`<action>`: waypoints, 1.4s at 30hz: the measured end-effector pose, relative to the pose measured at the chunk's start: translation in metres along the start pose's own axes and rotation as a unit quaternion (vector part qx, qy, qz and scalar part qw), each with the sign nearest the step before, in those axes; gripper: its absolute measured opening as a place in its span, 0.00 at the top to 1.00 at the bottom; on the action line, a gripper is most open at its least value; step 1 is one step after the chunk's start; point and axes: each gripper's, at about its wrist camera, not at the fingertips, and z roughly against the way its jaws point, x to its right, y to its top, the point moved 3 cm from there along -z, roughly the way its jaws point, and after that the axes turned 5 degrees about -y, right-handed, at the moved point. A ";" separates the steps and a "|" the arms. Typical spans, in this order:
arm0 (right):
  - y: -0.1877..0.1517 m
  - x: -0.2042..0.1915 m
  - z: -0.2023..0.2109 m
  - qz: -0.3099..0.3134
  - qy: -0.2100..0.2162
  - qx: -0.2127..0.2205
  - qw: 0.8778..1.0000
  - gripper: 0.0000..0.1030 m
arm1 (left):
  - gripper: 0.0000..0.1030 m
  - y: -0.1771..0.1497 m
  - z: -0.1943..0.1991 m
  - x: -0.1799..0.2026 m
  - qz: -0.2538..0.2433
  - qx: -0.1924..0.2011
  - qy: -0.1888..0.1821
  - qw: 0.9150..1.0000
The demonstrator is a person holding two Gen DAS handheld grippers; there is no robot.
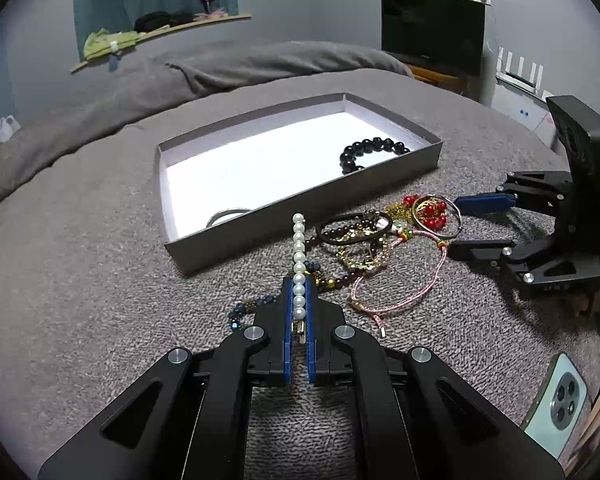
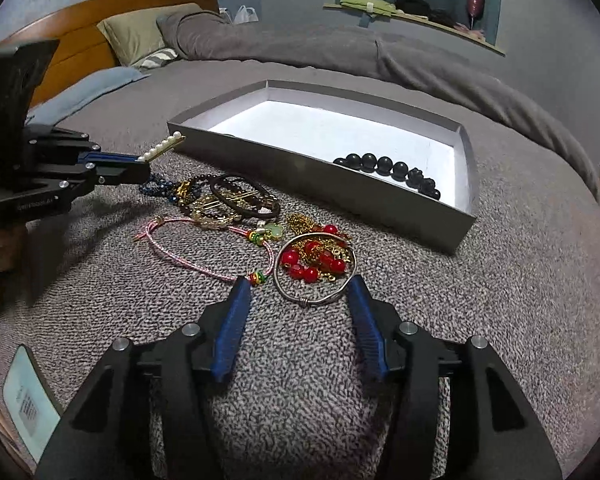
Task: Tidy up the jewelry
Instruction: 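Grasp the silver hoop with the right tool while the left tool raises the pearl hairpin, then carry the pearl hairpin with the left tool while the right tool lowers the hoop into the tray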
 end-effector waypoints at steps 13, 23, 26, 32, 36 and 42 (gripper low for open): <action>0.010 -0.005 -0.013 0.045 -0.038 0.002 0.998 0.55 | 0.94 0.002 0.001 0.004 -0.002 0.003 -0.002 1.000; 0.017 0.005 0.016 0.012 -0.025 0.055 0.998 0.55 | 0.94 0.008 0.009 -0.004 0.016 0.020 -0.001 1.000; 0.024 0.009 0.021 0.006 -0.029 0.067 0.997 0.55 | 0.94 0.011 0.008 -0.007 0.022 0.022 0.000 1.000; 0.041 0.031 0.025 -0.040 -0.017 0.098 0.994 0.55 | 0.94 0.020 0.003 -0.018 0.039 0.031 0.008 0.999; 0.053 0.047 0.021 -0.067 -0.012 0.113 0.991 0.55 | 0.94 0.029 -0.004 -0.031 0.060 0.041 0.023 0.997; 0.065 0.063 0.001 -0.090 -0.013 0.112 0.990 0.55 | 0.94 0.045 -0.013 -0.051 0.087 0.059 0.044 0.993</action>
